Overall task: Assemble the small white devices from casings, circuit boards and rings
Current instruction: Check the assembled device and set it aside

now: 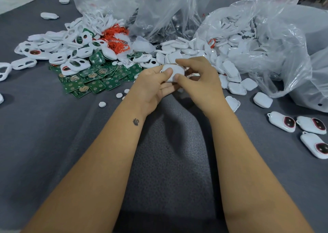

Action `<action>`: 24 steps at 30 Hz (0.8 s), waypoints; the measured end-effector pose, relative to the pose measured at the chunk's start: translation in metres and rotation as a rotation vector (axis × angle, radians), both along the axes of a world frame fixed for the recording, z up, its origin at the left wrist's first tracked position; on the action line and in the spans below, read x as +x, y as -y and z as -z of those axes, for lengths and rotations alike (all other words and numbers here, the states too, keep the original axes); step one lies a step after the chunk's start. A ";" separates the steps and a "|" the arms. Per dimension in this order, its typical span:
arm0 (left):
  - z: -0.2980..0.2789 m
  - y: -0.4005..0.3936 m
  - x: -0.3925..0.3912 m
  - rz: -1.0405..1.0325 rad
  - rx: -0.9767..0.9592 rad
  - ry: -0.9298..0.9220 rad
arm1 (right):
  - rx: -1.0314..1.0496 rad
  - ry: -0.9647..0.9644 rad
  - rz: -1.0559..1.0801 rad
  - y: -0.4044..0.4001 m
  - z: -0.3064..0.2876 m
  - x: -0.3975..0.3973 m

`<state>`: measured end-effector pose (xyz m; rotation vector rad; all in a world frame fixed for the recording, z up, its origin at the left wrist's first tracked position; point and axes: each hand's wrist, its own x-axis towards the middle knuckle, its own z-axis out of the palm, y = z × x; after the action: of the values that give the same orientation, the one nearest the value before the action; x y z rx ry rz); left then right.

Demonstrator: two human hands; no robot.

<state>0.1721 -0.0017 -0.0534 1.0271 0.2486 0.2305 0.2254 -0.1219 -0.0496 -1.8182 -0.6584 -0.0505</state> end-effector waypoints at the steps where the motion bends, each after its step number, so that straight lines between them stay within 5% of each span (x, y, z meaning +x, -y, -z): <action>1: 0.000 -0.001 0.000 0.003 -0.006 0.008 | 0.062 -0.071 0.027 -0.001 0.000 0.000; 6: -0.001 0.001 -0.001 0.043 -0.012 0.020 | 0.278 -0.384 0.053 -0.001 -0.004 0.003; 24: 0.001 0.005 0.001 0.063 0.095 -0.011 | 0.222 -0.293 0.123 -0.001 0.000 0.002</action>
<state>0.1730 -0.0063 -0.0543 1.1289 0.2168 0.1810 0.2274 -0.1207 -0.0492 -1.6084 -0.3200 0.0585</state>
